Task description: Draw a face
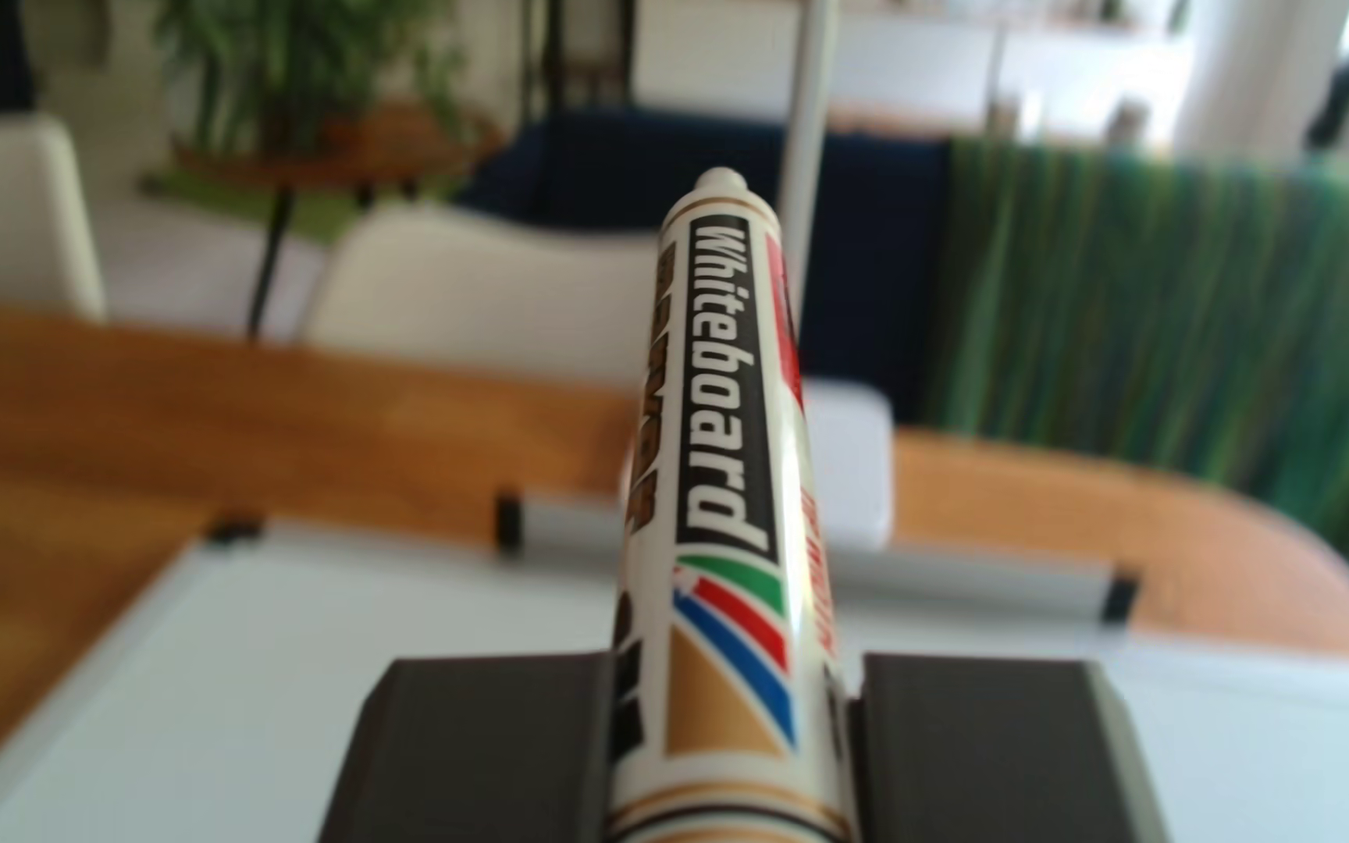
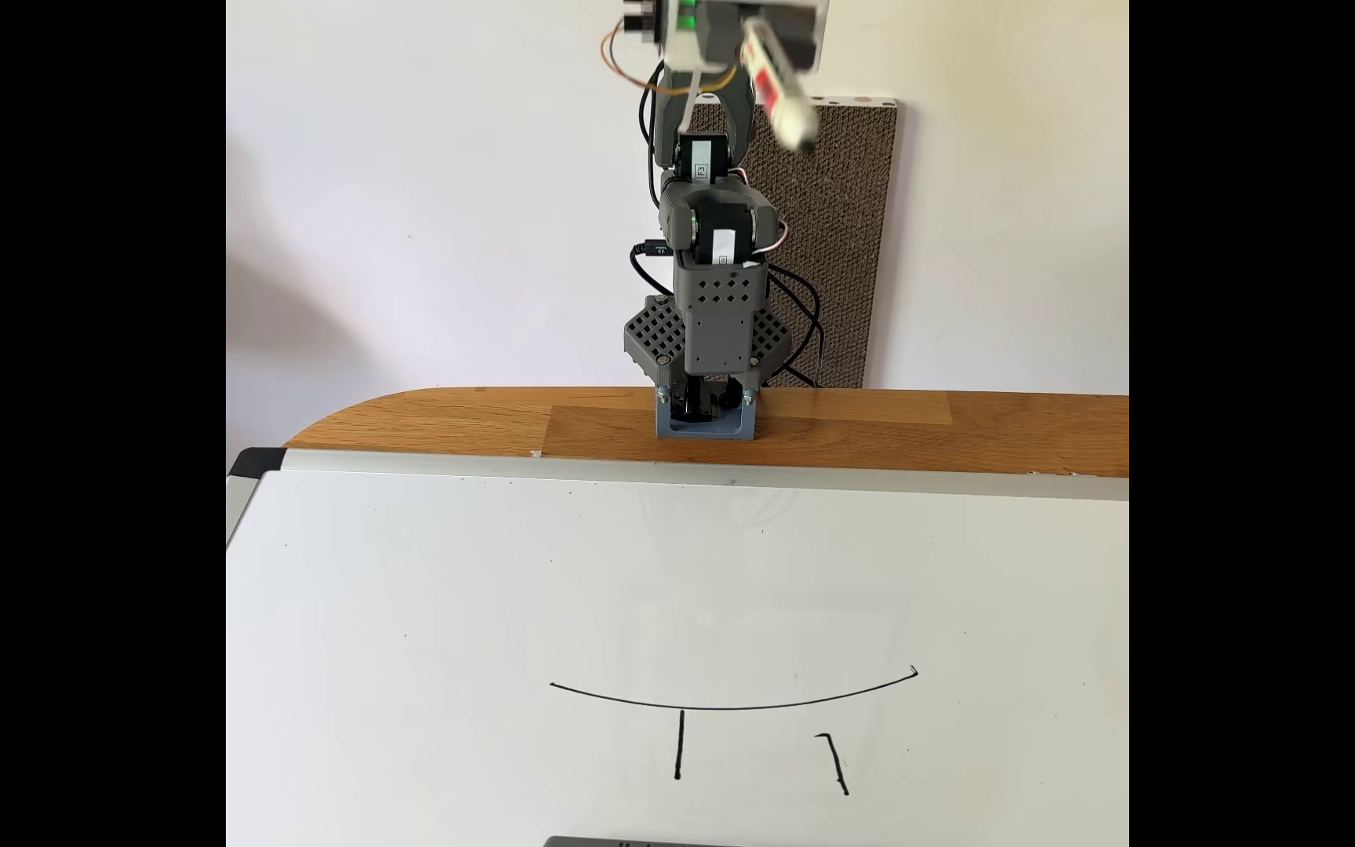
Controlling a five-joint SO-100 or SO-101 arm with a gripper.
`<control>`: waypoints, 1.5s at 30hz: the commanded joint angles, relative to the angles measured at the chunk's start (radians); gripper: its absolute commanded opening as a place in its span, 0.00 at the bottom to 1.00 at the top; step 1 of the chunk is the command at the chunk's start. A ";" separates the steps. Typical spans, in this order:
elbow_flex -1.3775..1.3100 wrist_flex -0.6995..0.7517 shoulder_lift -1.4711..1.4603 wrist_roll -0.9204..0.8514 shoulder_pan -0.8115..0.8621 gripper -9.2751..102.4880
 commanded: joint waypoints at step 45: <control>-0.155 0.291 0.078 0.190 0.009 0.07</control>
